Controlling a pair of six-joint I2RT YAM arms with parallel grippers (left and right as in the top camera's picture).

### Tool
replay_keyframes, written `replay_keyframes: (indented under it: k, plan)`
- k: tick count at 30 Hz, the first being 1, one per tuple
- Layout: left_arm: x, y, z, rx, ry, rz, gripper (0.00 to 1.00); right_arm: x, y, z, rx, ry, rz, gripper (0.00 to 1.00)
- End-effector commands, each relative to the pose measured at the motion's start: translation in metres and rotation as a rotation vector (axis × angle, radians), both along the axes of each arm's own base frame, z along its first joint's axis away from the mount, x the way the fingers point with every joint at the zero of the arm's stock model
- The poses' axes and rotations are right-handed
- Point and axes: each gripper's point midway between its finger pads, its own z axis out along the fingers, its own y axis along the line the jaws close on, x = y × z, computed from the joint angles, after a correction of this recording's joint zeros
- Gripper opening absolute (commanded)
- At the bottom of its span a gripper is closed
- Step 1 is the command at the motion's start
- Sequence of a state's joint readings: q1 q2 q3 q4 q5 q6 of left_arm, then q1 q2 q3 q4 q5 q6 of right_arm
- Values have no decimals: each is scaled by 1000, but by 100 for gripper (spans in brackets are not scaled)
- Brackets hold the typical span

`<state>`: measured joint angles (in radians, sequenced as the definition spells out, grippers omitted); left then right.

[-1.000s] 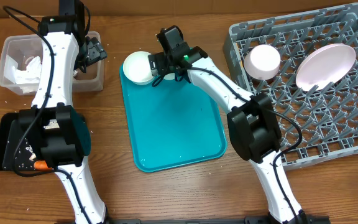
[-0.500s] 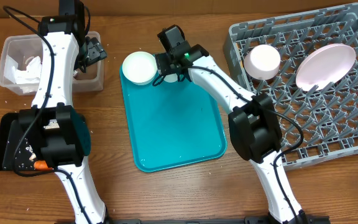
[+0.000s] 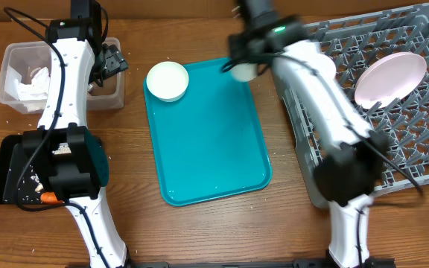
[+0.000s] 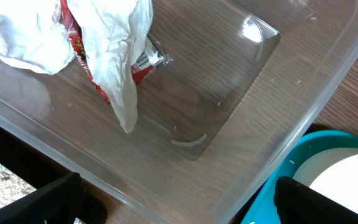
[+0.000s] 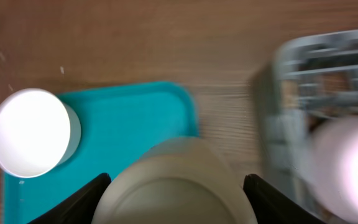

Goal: Sort waste into correct bins and load items into the dishwasher rack
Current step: 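Carry the cup right and set it in the rack's right side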

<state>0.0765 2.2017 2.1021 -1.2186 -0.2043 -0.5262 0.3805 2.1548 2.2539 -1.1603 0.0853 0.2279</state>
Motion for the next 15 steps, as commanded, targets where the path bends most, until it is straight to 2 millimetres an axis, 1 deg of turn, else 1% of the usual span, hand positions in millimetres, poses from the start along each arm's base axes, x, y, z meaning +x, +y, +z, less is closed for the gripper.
replay_keyframes:
  k: [1,3,5,8,11,12,13,15]
  plan:
    - [4,1,9,-7,-34,24,100,-17,-59,88,47,-129,-116,58]
    - [4,1,9,-7,-34,24,100,-30,-97,106,63,-129,-209,57]
    - [4,1,9,-7,-34,24,100,-43,-134,120,79,-132,-309,57]
    - [4,1,10,-7,-34,24,100,-60,-183,133,91,-132,-440,57]
    - [4,1,9,-7,-34,24,100,-81,-233,134,76,-100,-557,57]
    - [4,1,10,-7,-34,24,100,-87,-245,133,72,-85,-588,57]
    - [4,1,10,-7,-34,24,100,-98,-271,128,64,-57,-655,58]
    - [4,1,10,-7,-34,24,100,-110,-300,123,59,-32,-732,59]
